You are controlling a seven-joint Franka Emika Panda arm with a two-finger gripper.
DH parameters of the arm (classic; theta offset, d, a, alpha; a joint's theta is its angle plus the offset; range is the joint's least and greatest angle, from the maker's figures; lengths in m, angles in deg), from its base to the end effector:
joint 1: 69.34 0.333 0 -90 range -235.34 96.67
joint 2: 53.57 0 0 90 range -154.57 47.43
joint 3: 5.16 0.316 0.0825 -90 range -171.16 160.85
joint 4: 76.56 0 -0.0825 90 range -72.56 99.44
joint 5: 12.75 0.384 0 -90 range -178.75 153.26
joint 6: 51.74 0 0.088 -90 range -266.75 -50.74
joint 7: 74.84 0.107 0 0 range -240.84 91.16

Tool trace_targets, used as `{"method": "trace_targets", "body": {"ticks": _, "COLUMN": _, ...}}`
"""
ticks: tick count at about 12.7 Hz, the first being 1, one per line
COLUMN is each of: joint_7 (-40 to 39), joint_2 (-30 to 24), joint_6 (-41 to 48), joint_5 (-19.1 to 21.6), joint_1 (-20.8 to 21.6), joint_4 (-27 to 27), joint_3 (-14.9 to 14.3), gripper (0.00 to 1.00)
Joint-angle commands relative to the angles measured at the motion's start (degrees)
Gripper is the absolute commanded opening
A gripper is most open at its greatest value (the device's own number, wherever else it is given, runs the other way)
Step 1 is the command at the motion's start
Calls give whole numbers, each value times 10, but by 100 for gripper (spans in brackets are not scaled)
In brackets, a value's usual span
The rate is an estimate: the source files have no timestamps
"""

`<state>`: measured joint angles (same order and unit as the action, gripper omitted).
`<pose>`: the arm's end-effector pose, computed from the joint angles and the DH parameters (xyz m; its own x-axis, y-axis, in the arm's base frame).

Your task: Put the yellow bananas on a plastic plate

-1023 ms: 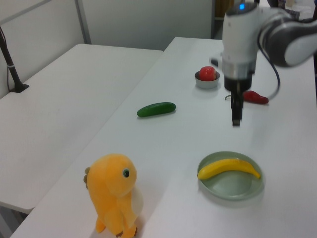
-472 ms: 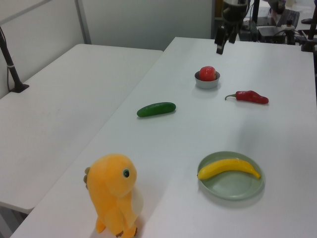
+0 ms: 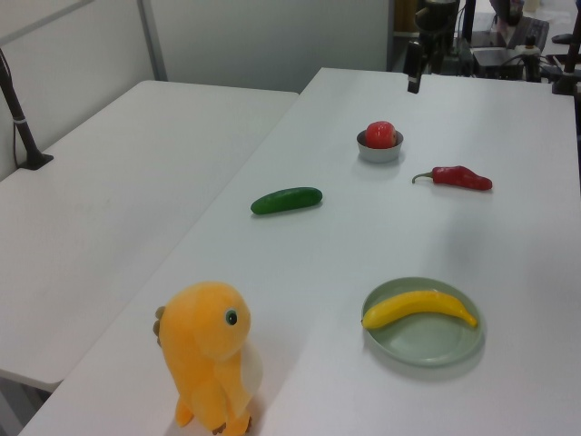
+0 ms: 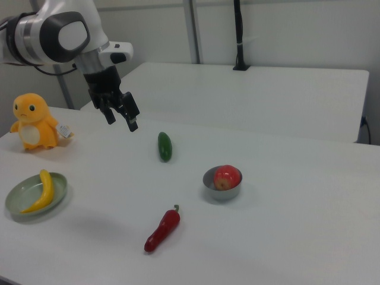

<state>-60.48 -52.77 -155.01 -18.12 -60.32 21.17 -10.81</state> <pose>0.5749 0.0263 0.5735 0.9803 -0.1686 0.1024 -0.1763 -0.9818 0.0707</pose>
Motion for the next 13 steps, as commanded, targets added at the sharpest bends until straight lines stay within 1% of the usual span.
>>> {"method": "trace_targets", "body": {"ticks": 1, "joint_7": -28, "joint_2": 2, "joint_6": 27, "joint_5": 15, "joint_1": 1, "joint_4": -15, "joint_3": -4, "gripper": 100}}
{"method": "trace_targets", "body": {"ticks": 2, "joint_7": -25, "joint_2": 3, "joint_6": 27, "joint_5": 24, "joint_1": 3, "joint_4": -14, "joint_3": -5, "gripper": 100}}
{"method": "trace_targets", "body": {"ticks": 3, "joint_7": -25, "joint_2": 3, "joint_6": 26, "joint_5": 49, "joint_1": 1, "joint_4": -14, "joint_3": -6, "gripper": 100}}
{"method": "trace_targets", "body": {"ticks": 4, "joint_7": -25, "joint_2": 3, "joint_6": 25, "joint_5": 64, "joint_1": -1, "joint_4": -14, "joint_3": -6, "gripper": 100}}
{"method": "trace_targets", "body": {"ticks": 13, "joint_7": -57, "joint_2": 3, "joint_6": 22, "joint_5": 64, "joint_1": 0, "joint_4": -12, "joint_3": -6, "gripper": 100}}
